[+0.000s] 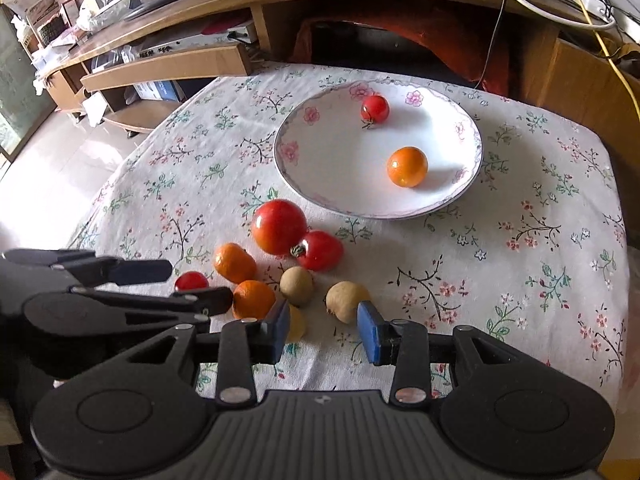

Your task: Organize fruits

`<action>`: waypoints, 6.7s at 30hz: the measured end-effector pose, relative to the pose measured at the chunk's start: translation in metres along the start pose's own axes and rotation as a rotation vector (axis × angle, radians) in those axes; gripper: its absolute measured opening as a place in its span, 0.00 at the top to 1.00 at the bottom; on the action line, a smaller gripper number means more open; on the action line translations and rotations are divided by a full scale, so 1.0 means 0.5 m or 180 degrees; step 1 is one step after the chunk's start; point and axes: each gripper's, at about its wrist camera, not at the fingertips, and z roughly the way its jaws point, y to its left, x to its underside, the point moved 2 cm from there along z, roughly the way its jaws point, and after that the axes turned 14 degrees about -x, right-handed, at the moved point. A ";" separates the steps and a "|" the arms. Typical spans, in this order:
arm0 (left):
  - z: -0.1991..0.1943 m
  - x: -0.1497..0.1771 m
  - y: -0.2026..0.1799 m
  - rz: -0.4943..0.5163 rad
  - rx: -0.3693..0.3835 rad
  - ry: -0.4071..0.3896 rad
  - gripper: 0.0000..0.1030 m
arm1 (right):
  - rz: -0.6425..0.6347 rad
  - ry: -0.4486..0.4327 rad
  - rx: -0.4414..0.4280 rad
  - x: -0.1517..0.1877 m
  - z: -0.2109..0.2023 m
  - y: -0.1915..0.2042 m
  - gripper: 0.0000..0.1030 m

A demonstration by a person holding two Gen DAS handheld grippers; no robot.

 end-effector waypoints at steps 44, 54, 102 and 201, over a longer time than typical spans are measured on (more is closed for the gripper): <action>0.012 0.010 -0.003 0.0177 0.0001 0.0008 0.66 | -0.0152 0.0172 0.0175 0.006 0.036 -0.036 0.70; -0.024 0.041 -0.002 0.0209 0.0142 -0.0007 0.67 | -0.0110 0.0201 0.0185 0.063 -0.031 -0.024 0.70; -0.006 0.021 -0.039 0.0273 0.0086 -0.0011 0.66 | -0.0206 0.0316 0.0224 0.093 -0.002 -0.028 0.71; -0.041 -0.120 -0.094 0.0311 0.0171 -0.0345 0.67 | -0.0055 -0.0256 0.0242 -0.090 -0.032 -0.076 0.70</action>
